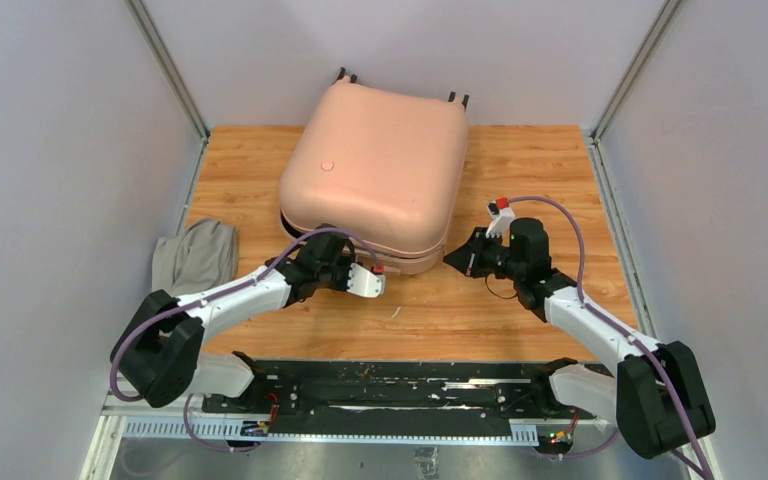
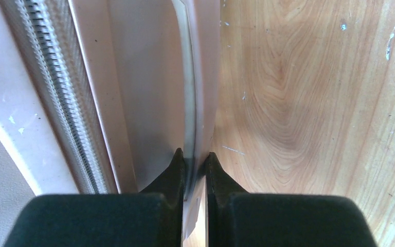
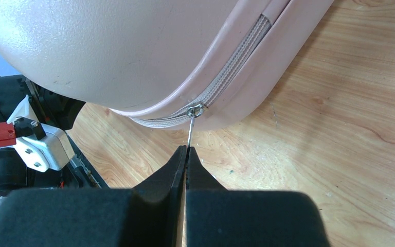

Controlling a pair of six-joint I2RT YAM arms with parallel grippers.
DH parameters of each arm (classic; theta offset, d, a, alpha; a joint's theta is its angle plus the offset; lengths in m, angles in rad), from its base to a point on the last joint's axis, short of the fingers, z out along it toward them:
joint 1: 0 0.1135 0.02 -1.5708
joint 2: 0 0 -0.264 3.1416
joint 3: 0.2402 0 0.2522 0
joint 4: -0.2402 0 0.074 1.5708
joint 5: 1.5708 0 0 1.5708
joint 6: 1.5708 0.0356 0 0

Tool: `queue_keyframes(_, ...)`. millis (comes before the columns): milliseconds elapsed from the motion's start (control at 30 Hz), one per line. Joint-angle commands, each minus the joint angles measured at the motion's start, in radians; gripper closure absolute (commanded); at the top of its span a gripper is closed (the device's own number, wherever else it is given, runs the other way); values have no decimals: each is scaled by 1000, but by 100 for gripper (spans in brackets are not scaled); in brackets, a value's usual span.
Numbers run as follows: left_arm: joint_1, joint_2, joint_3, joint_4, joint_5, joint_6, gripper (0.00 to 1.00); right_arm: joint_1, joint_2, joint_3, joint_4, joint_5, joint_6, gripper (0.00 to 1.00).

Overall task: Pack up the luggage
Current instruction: Zip the luggage at the center of the board.

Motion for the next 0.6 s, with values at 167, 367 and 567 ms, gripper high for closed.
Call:
queue_keyframes(167, -18, 11, 63, 8, -3, -122, 100, 94, -20, 26, -46, -22, -55, 100)
queue_keyframes(367, -57, 13, 76, -8, -52, -247, 100, 216, -26, -1, -17, 36, -30, 100)
queue_keyframes(567, -111, 9, 94, -49, -25, -299, 100, 309, -16, -35, 97, 74, 30, 100)
